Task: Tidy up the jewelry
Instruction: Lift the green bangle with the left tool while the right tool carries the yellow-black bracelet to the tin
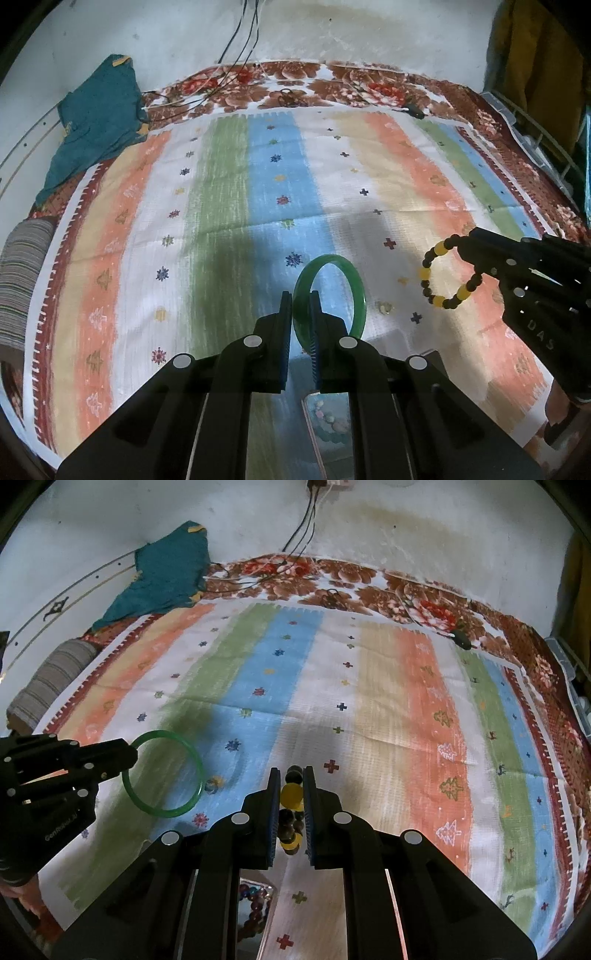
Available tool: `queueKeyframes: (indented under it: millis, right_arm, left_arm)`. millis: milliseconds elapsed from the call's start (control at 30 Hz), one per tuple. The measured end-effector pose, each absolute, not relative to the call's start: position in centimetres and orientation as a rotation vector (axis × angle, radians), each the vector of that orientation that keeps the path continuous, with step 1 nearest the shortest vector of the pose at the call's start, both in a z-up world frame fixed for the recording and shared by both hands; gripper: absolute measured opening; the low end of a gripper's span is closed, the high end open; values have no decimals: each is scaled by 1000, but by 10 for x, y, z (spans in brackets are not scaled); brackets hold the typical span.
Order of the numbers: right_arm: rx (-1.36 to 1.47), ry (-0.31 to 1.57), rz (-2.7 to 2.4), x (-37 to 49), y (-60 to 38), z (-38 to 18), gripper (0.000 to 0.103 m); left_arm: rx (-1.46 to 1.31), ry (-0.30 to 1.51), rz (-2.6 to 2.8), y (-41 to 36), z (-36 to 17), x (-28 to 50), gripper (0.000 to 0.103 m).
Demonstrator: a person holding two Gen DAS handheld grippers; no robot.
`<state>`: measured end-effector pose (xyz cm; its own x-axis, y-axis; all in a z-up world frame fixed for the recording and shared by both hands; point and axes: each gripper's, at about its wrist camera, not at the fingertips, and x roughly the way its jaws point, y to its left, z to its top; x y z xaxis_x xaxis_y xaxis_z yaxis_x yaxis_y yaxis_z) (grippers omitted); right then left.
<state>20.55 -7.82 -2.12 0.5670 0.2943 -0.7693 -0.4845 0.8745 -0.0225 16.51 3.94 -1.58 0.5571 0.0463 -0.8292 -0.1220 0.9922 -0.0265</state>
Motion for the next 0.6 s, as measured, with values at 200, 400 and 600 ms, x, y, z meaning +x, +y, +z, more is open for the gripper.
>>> queueKeyframes:
  millis: [200, 400, 600]
  right_arm:
    - [-239, 833, 473, 193, -81, -15, 13]
    - [-238, 824, 475, 184, -84, -12, 13]
    - [-235, 815, 491, 169, -89, -7, 13]
  left_arm:
    - [-94, 949, 85, 34, -7, 154, 9]
    - [-87, 945, 80, 29, -6, 142, 9]
    - [-86, 931, 74, 24, -3, 130, 9]
